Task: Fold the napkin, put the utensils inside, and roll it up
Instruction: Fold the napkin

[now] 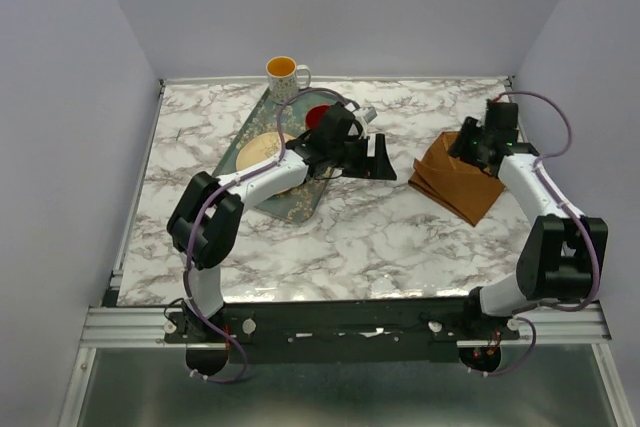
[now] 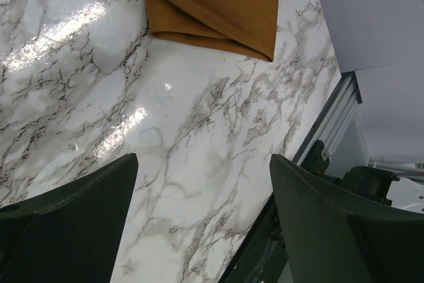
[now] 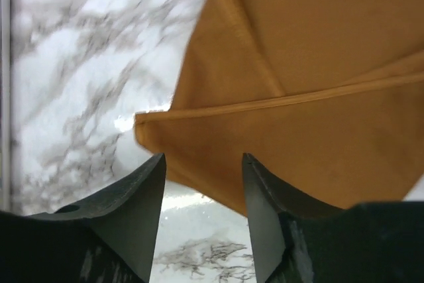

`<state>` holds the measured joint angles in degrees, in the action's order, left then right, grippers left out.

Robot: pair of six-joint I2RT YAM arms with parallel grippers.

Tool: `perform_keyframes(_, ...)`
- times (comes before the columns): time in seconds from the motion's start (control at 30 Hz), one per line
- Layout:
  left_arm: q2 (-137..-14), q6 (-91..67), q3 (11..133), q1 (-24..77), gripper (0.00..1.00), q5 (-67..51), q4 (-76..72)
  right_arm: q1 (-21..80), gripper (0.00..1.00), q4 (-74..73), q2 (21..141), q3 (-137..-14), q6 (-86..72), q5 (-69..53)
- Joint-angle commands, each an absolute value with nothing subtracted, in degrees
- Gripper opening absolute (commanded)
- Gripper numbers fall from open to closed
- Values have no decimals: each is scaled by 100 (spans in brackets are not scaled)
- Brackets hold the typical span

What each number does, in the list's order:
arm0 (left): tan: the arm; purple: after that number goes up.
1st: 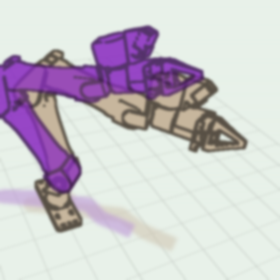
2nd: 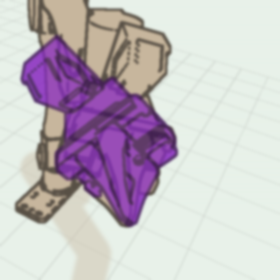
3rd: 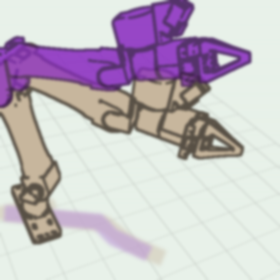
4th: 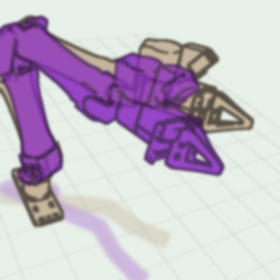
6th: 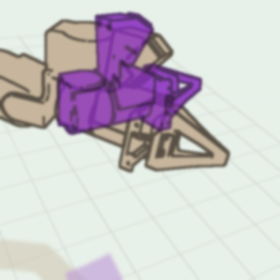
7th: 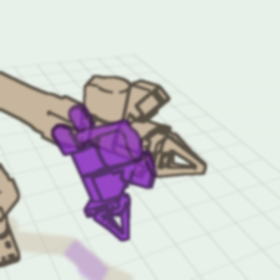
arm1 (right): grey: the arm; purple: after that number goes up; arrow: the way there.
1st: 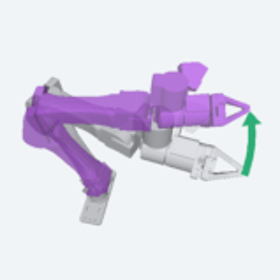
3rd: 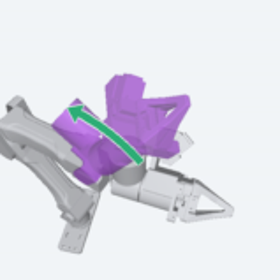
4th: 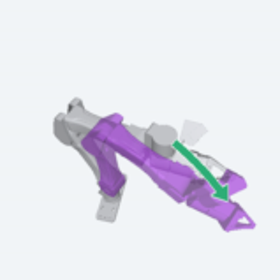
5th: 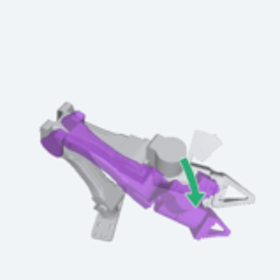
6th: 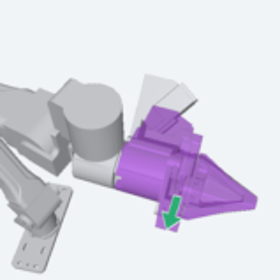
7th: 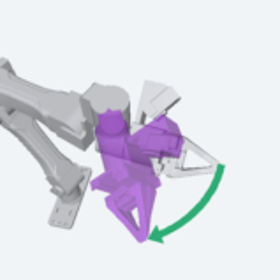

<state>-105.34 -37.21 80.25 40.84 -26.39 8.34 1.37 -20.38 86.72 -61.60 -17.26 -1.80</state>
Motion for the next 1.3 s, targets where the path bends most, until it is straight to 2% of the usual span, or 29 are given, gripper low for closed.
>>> perform_keyframes(0.0, -10776, -3929, 8130, 4192, 89, -2839, 571, -800, 47, -2373, 8788, -6317, -2470, -219)
perform_keyframes(0.07, -10723, -3903, 8069, 4201, 89, -2883, 615, -800, 38, -2487, 9069, -6477, -2592, -500)
perform_keyframes(0.2, -10548, -3779, 7972, 4201, 89, -2865, 800, -800, 35, -2479, 9307, -6451, -2699, -449)
perform_keyframes(0.43, -10433, -3814, 7849, 4201, 89, -2927, 782, -800, 8, -2523, 9667, -6372, -2470, -641)
perform_keyframes(0.57, -10345, -3753, 7796, 4201, 89, -2857, 870, -800, 1, -2487, 9808, -6232, -2373, -817)
perform_keyframes(1.27, -10266, -3691, 7734, 4192, 89, -2751, 1002, -677, 1, -2513, 10125, -5959, -2444, -844)
